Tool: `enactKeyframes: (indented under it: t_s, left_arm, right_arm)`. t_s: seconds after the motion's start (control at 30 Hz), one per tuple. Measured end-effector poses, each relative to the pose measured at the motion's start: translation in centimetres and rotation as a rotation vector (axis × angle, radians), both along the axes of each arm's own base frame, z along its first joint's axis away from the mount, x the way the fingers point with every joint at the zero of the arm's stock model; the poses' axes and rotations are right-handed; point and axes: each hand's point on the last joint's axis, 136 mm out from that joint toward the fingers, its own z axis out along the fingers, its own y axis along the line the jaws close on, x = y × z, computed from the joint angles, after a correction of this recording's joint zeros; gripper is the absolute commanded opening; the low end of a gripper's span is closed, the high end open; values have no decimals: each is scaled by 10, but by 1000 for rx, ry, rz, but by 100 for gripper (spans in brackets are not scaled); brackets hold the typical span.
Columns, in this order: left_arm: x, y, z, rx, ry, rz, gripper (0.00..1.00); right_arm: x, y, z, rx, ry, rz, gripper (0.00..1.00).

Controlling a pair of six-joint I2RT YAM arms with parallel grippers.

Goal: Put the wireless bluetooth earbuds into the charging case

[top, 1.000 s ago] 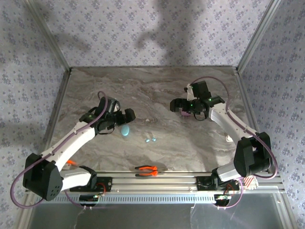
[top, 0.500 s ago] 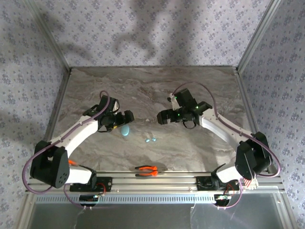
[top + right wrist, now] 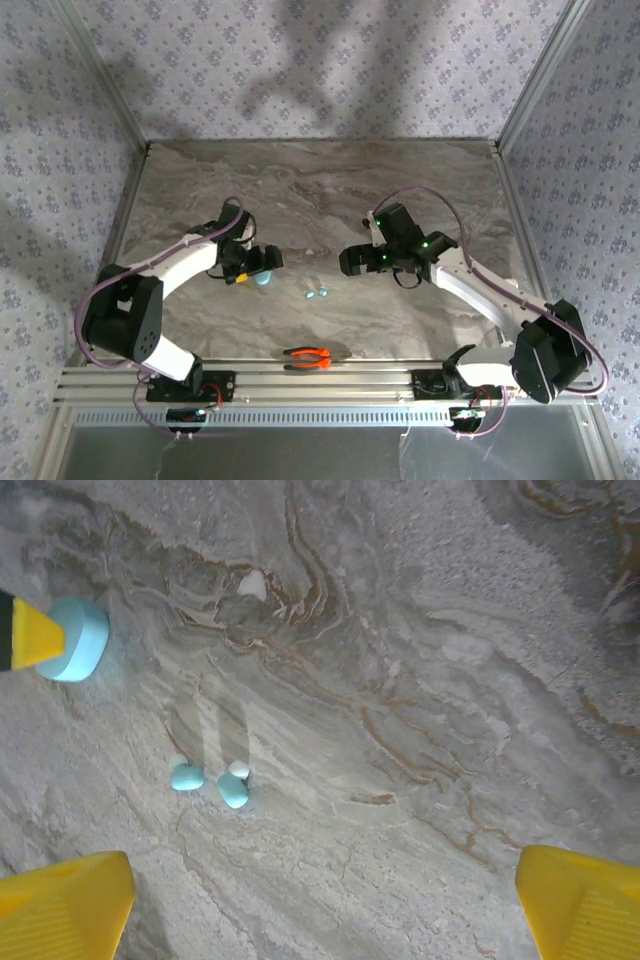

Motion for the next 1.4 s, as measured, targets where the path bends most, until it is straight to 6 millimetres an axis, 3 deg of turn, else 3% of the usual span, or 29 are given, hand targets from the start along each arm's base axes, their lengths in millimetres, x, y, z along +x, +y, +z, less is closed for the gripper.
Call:
enactKeyframes:
  t_s: [0.4, 0.83, 1.0, 1.4]
  left_arm:
    - [1, -22, -9, 85, 16, -108, 84]
    - [13, -17, -12, 222, 3, -129, 63]
    - [14, -13, -13, 245, 3, -124, 60]
    - [13, -12, -19, 258, 19, -126, 43]
  right_arm:
    - [6, -14, -5, -21, -38, -83, 100]
    - [9, -24, -13, 16, -1, -104, 97]
    - [7, -23, -13, 51, 20, -87, 92]
    - [5, -16, -12, 97, 31, -56, 87]
